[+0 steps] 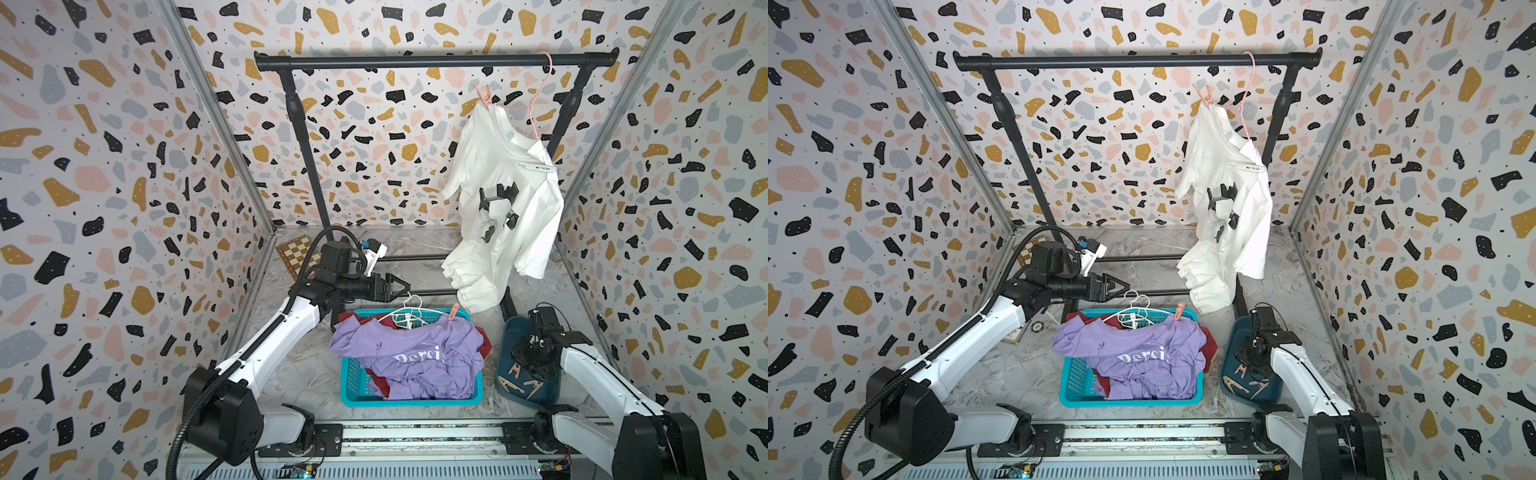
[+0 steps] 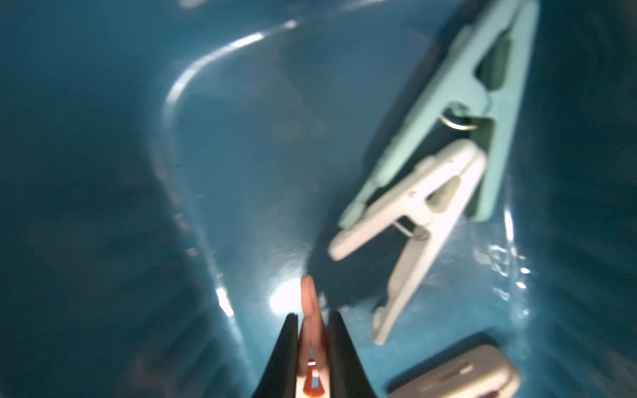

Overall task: Use clothespins to secure the t-shirt on both sides of the hanger
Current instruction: Pick up the clothespin from the storage box.

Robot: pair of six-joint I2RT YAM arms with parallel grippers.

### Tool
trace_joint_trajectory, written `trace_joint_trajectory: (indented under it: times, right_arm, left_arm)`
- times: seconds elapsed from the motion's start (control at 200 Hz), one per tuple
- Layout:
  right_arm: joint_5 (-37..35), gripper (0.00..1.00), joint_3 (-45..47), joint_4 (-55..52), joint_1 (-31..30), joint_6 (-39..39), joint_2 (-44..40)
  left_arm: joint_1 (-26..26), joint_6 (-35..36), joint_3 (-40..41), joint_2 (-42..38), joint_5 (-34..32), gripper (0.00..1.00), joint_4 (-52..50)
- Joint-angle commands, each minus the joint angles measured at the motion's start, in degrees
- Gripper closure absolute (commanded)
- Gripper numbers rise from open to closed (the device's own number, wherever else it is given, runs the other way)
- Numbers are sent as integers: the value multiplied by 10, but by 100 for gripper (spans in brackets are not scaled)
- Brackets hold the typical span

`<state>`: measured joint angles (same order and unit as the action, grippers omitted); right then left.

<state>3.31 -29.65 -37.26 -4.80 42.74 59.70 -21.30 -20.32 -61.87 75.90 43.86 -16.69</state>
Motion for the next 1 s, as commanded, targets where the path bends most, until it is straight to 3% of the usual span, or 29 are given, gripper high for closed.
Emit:
trace_joint_trajectory:
  times: [0.0, 0.25, 0.35, 0.586, 0.991]
  right_arm:
    - [11, 100, -27, -9, -2, -20, -29]
    - [-9, 100, -49, 2, 0, -45, -54]
    - [27, 100, -50, 26, 11, -62, -56]
    - [16, 100, -62, 45, 10, -76, -77]
    - [30, 100, -95, 34, 10, -121, -143]
  left_arm:
    - [-3, 8, -10, 5, -1, 9, -1]
    - [6, 17, -24, 32, -16, 9, -13]
    - [12, 25, -32, 46, -23, 9, -19]
    - [28, 43, -41, 69, -44, 10, -35]
    - [42, 81, -74, 160, 42, 27, -34]
